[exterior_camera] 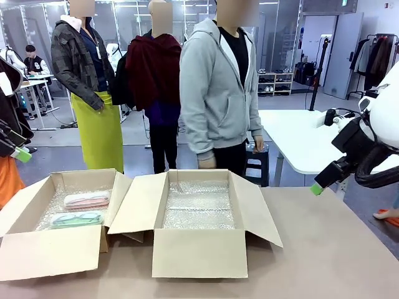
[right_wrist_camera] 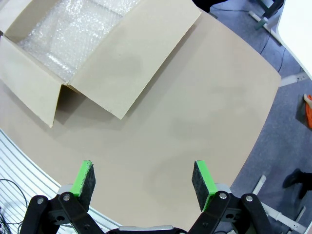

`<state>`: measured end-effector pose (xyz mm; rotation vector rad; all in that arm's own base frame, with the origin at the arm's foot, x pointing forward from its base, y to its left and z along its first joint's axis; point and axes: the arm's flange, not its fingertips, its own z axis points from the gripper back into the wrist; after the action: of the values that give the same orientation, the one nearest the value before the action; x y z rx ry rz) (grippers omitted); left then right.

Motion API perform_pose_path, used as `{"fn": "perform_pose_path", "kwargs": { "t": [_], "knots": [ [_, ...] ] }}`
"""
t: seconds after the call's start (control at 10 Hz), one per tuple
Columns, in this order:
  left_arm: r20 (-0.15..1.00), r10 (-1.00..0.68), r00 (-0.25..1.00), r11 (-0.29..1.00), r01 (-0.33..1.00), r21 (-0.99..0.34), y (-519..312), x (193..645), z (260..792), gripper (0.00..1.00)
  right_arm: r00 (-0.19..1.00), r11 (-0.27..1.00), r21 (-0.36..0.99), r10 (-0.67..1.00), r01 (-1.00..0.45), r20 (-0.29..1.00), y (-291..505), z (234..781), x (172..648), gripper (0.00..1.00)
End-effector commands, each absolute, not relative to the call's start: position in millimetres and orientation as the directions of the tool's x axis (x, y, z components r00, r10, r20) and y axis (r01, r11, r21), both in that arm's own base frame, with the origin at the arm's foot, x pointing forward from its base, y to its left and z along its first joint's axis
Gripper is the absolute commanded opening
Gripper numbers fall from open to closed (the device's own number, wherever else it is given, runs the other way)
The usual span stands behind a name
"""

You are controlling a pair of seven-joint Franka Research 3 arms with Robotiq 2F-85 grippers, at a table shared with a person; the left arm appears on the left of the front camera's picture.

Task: Pack the glasses set securely to prepare it for shipping.
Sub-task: Position the Package Box on the left side of the table.

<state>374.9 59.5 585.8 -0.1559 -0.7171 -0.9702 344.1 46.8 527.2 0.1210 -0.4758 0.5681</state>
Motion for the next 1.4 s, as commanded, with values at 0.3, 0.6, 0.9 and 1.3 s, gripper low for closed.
{"fn": "perform_pose_path", "kwargs": {
  "t": [0.3, 0.6, 0.9, 1.3],
  "knots": [
    [0.616, -0.696, 0.368, 0.588, 0.785, 0.195, 57.8, 375.0, 589.6, 1.00, 0.742, 0.844, -0.026, 0.485, -0.536, 0.462, 47.3, 527.9, 342.8, 1.00],
    [0.616, -0.696, 0.368, 0.588, 0.785, 0.195, 57.8, 375.0, 589.6, 1.00, 0.742, 0.844, -0.026, 0.485, -0.536, 0.462, 47.3, 527.9, 342.8, 1.00],
    [0.616, -0.696, 0.368, 0.588, 0.785, 0.195, 57.8, 375.0, 589.6, 1.00, 0.742, 0.844, -0.026, 0.485, -0.536, 0.462, 47.3, 527.9, 342.8, 1.00],
    [0.616, -0.696, 0.368, 0.588, 0.785, 0.195, 57.8, 375.0, 589.6, 1.00, 0.742, 0.844, -0.026, 0.485, -0.536, 0.462, 47.3, 527.9, 342.8, 1.00]
  ]
}}
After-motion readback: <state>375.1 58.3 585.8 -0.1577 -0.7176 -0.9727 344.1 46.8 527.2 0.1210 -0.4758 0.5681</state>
